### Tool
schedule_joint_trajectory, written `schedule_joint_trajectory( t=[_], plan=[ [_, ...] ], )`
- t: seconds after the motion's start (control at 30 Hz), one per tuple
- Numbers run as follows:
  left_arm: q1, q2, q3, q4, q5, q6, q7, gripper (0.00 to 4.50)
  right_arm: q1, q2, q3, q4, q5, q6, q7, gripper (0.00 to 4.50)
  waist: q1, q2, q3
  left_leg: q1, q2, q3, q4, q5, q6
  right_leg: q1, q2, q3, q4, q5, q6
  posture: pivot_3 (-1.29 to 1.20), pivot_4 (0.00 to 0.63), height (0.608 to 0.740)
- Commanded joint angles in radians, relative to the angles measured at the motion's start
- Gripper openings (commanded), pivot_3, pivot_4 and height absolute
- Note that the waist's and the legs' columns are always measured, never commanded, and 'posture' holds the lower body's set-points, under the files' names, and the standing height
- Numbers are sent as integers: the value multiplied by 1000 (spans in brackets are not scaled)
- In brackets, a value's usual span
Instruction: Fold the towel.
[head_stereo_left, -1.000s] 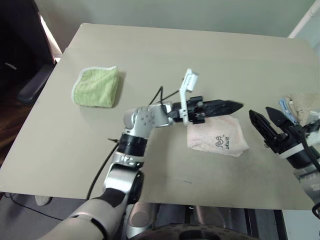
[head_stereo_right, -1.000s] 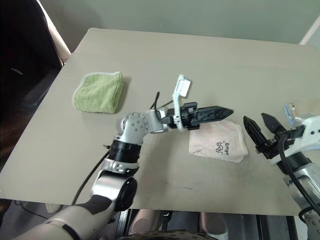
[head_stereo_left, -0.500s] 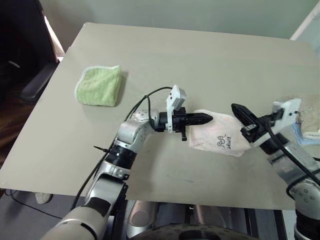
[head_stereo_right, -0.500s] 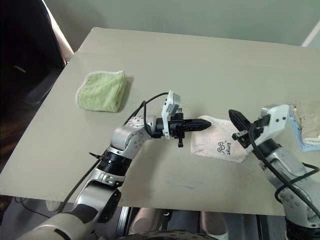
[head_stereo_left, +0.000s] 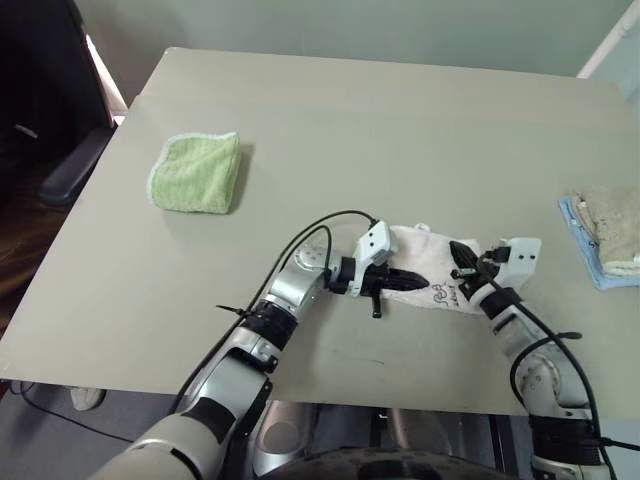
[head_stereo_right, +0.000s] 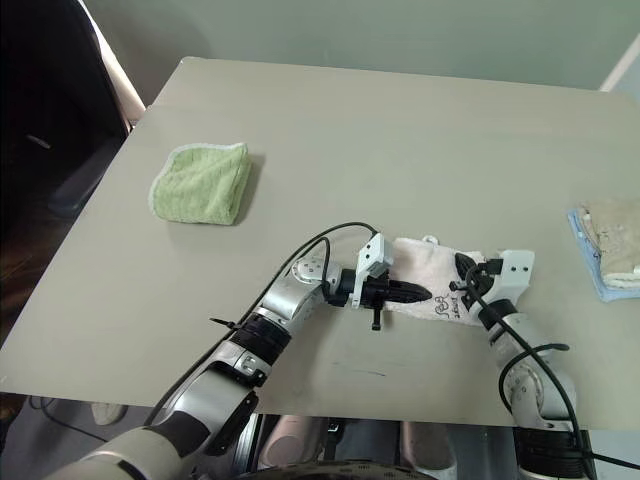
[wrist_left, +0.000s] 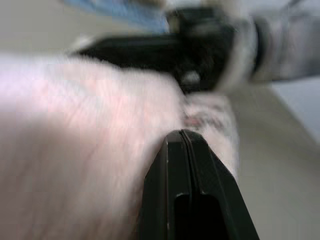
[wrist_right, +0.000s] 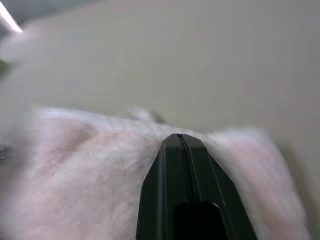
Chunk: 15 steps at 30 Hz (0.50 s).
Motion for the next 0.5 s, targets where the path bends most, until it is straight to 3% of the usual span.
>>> schedule_joint_trajectory(
  t=[0.03,0.23,0.43,0.5],
  plan=[
    [29,20,-37,-22,24,95,-30,22,39,12,10,52,-50,-36,31,0,0,1,-6,1,0,-1,0,-2,-1,2,0,-1,-1,-4,-6,0,150,728],
    [11,2,30,-47,-35,120,-38,22,22,-2,-15,23,-24,-24,76,0,0,1,-8,1,0,-1,1,-9,-13,4,0,-1,-3,-6,-8,0,150,728],
    [-29,6,151,-184,-178,316,-23,0,10,-33,-71,-135,107,44,130,1856,0,3,-7,-1,0,0,1,-7,-15,2,0,-1,-3,-6,-8,0,150,728],
    [-45,29,189,-256,-224,400,-6,582,6,-63,-94,-195,146,73,139,2577,0,3,-7,-1,0,0,0,-3,-17,2,0,-1,-4,-7,-7,0,150,728]
  ],
)
